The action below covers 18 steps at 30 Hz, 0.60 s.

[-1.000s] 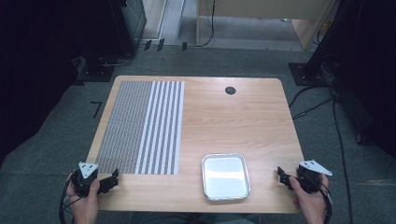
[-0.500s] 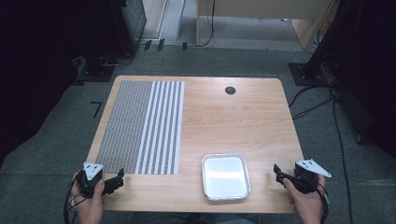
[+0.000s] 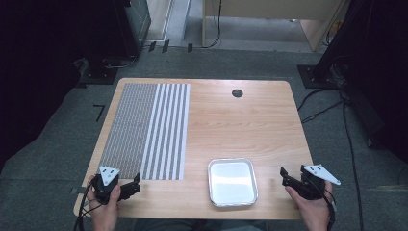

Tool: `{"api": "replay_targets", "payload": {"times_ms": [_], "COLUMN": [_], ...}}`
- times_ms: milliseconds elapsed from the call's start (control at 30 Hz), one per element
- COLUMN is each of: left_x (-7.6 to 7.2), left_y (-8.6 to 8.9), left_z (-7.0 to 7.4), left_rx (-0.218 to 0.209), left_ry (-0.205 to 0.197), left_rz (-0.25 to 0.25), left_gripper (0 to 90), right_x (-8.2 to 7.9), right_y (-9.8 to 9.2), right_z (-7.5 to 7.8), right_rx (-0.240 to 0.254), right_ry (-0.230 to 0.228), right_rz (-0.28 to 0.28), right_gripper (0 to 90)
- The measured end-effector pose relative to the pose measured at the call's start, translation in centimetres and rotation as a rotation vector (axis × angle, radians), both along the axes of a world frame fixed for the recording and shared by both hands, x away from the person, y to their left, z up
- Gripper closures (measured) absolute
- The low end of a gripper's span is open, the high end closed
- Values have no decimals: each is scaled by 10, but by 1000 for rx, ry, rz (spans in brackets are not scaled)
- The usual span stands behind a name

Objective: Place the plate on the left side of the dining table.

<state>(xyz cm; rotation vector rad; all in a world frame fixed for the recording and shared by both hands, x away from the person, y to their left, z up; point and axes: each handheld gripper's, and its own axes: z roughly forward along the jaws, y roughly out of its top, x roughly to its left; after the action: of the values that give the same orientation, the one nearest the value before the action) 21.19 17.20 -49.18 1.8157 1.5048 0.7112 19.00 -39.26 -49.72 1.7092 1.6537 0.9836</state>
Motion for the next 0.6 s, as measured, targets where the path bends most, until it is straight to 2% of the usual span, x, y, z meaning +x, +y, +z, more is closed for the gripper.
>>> {"api": "replay_targets", "payload": {"times_ms": [100,300,467,600], "left_x": [1,3,5,5], "left_y": [-7,-15,-25,-35], "left_z": [1,3,4,6], "left_rx": [-2,-40,-33,-45], "left_ry": [1,3,2,-1], "left_rz": [-10,-31,-50,-66], "left_gripper": [50,50,50,50], "right_x": [-1,-1,-2,-3], "right_y": [3,7,11,14], "right_z": [2,4,4,6], "right_rx": [5,5,-11,-10], "right_ry": [-8,-16,-17,-28], "right_rz": [0,8,26,31], "right_gripper": [210,208,231,257]}}
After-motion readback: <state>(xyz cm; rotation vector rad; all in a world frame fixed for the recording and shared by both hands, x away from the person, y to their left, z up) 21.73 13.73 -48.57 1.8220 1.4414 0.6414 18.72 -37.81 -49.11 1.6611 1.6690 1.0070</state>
